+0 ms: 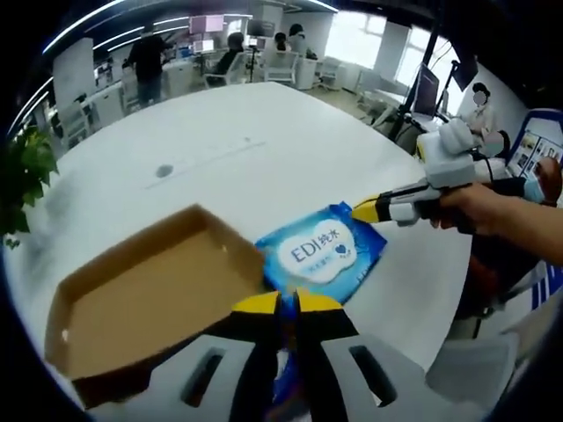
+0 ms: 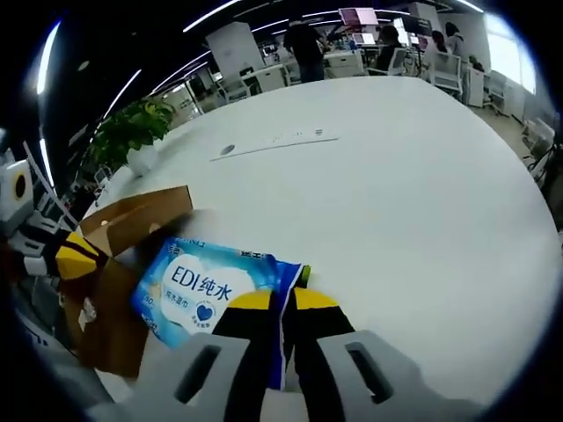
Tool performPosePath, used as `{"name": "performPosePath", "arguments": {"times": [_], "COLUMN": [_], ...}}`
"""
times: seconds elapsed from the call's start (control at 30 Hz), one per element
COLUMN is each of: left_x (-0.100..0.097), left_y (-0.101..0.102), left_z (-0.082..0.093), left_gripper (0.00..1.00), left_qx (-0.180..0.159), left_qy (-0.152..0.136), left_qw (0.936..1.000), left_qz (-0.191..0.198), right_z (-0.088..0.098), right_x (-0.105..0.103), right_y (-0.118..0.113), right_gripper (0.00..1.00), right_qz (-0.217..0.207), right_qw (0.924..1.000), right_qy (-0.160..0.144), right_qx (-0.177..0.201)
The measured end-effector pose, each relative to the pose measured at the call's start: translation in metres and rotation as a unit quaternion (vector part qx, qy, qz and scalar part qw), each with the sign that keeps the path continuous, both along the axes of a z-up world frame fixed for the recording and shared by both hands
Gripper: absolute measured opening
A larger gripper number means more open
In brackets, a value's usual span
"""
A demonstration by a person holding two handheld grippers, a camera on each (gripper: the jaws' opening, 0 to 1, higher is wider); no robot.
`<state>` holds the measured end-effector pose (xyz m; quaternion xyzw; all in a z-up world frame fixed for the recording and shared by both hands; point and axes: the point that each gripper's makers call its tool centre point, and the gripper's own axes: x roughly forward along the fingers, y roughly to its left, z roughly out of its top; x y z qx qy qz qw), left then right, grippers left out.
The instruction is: Operate the shoe box by opening the lid, removing the specified soft item, and placing it in the target area until the item is outside and the box remains undamaged.
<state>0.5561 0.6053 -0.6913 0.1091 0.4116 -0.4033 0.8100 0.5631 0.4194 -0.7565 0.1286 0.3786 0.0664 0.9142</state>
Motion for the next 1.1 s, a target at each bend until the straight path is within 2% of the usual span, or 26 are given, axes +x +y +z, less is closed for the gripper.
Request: {"name": "performPosePath", "arguments": {"times": [0.17, 0.47, 0.8, 0.93, 1.1], "left_x": [-0.002, -0.008, -0.012, -0.019, -0.028], "left_y": [0.016, 0.045, 0.080, 0.090, 0.098], "left_z": [0.003, 0.006, 0.002, -0.001, -0.007], "left_gripper": [0.05, 0.05, 0.10, 0.10, 0.13], "left_qx": [0.002, 0.003, 0.013, 0.013, 0.019], "left_qy": [-0.008, -0.012, -0.022, -0.010, -0.002], "left_qw": [1.0000, 0.9997, 0.9993, 0.9996, 0.9998], "left_qz": [0.004, 0.019, 0.028, 0.025, 0.004], "right_z": [0.015, 0.034, 0.061, 0.069, 0.077], "right_x": [-0.004, -0.015, -0.027, -0.030, -0.034], "right_y": [-0.005, -0.002, 0.034, 0.052, 0.074], "right_gripper": [0.08, 0.19, 0.27, 0.30, 0.32], "right_qz": [0.008, 0.033, 0.102, 0.132, 0.168], "right_qw": [0.9997, 0.9981, 0.9913, 0.9868, 0.9805], "right_qy": [-0.015, -0.022, -0.041, -0.048, -0.052], "right_qx": [-0.020, -0.048, -0.071, -0.080, -0.087]}}
